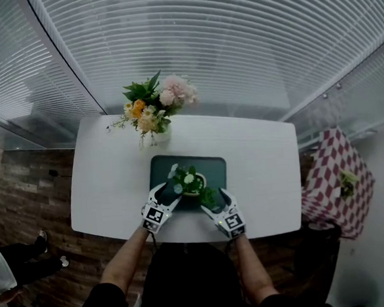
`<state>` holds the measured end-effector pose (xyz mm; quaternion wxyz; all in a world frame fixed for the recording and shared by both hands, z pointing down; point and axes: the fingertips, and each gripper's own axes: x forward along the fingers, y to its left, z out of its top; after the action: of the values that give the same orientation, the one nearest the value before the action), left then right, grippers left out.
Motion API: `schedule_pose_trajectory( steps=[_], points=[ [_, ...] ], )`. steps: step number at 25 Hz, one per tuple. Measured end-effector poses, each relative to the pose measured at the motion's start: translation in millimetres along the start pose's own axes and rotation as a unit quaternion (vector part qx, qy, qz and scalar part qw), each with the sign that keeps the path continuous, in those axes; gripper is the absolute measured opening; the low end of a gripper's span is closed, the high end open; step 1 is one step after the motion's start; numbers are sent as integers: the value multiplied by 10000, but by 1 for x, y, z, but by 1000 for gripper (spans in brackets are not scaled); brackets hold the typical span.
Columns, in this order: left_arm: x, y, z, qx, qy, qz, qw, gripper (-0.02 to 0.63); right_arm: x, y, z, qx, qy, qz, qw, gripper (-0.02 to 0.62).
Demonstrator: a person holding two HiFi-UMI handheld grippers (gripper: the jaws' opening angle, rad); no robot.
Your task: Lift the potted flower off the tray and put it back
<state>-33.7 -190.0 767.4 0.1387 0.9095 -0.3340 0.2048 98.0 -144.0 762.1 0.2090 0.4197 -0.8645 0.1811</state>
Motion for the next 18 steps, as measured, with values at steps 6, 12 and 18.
schedule_pose_trajectory(
  steps=[6,12,18],
  points=[
    [3,-1,1,-30,-42,-204,9998,268,15,0,-4,-135,151,302,9993,371],
    [6,-4,-12,186,19,-514,9985,273,27,6,-5,-235,248,576,9978,371],
    [13,-8,-17,465,132,-793,9957,275,37,8,-8,-399,318,800,9955,371]
  ],
)
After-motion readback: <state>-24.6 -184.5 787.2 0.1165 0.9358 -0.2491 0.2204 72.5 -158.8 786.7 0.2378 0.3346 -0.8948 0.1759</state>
